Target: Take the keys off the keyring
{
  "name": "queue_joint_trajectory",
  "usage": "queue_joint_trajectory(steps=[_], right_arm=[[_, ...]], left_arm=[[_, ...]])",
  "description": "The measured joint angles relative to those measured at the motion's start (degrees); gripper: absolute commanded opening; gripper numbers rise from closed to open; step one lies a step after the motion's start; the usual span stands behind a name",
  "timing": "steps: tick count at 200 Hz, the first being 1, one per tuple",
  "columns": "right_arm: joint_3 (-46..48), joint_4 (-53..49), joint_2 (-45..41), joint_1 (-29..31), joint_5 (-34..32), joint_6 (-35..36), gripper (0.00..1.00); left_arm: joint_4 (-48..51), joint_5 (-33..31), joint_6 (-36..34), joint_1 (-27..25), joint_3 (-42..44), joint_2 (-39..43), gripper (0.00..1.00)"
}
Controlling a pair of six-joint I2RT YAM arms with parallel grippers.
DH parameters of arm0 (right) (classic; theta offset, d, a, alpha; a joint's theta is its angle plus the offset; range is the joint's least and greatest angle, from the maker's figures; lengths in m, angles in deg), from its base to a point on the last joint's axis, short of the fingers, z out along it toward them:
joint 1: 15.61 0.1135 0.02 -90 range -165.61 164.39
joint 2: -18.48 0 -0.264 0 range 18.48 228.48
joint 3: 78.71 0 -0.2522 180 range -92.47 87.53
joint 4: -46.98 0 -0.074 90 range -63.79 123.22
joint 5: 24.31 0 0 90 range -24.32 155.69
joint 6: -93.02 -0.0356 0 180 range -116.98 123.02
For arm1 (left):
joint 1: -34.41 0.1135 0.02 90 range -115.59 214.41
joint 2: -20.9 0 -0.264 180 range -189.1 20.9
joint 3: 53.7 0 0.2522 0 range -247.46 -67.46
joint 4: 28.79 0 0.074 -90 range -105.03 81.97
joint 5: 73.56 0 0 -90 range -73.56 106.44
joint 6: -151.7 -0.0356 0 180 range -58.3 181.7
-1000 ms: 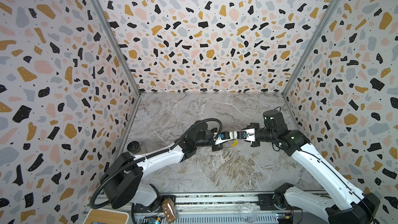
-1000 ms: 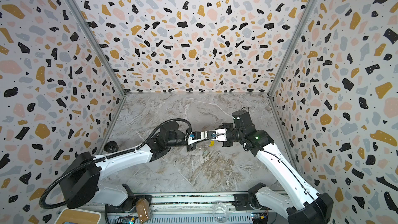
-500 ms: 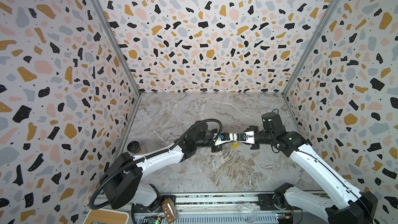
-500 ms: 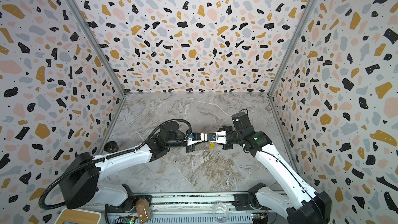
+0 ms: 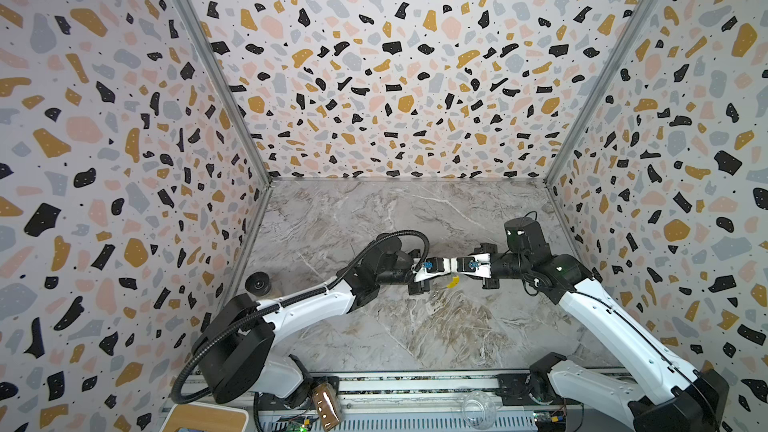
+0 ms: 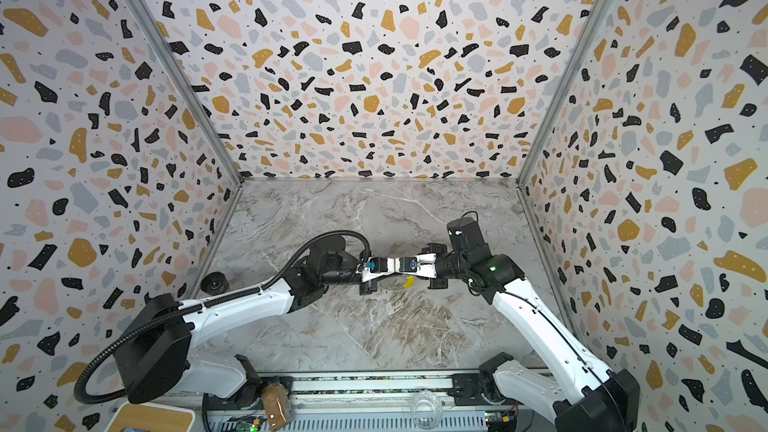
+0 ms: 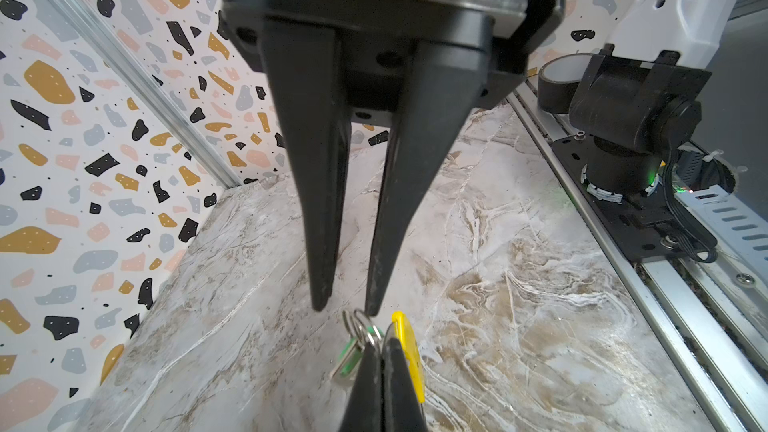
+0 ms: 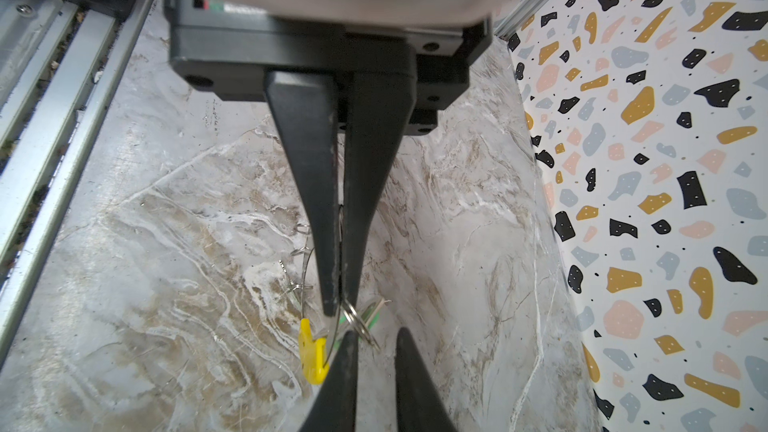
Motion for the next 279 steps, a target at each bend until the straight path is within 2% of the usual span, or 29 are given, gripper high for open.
queue_joint_trajectory(steps=[131, 238, 252, 279], right_arm=[[0.3, 0.4, 0.3, 0.0, 1.1, 0.0, 0.14], [0.4, 0.7, 0.2, -0.1, 1.8, 0.0, 0.03], [0.4, 0.8, 0.2, -0.1, 1.6, 0.0, 0.02], [0.4, 0.8, 0.2, -0.2, 1.1, -0.5, 0.01]], left_arm=[[0.7, 0.6, -0.8, 0.0, 0.0, 1.0, 0.0], [1.7, 0.4, -1.1, 0.0, -0.9, 1.0, 0.0], [1.9, 0.1, -1.4, 0.0, -1.0, 1.0, 0.14], [3.0, -2.5, -3.2, 0.0, -1.0, 2.2, 0.24]])
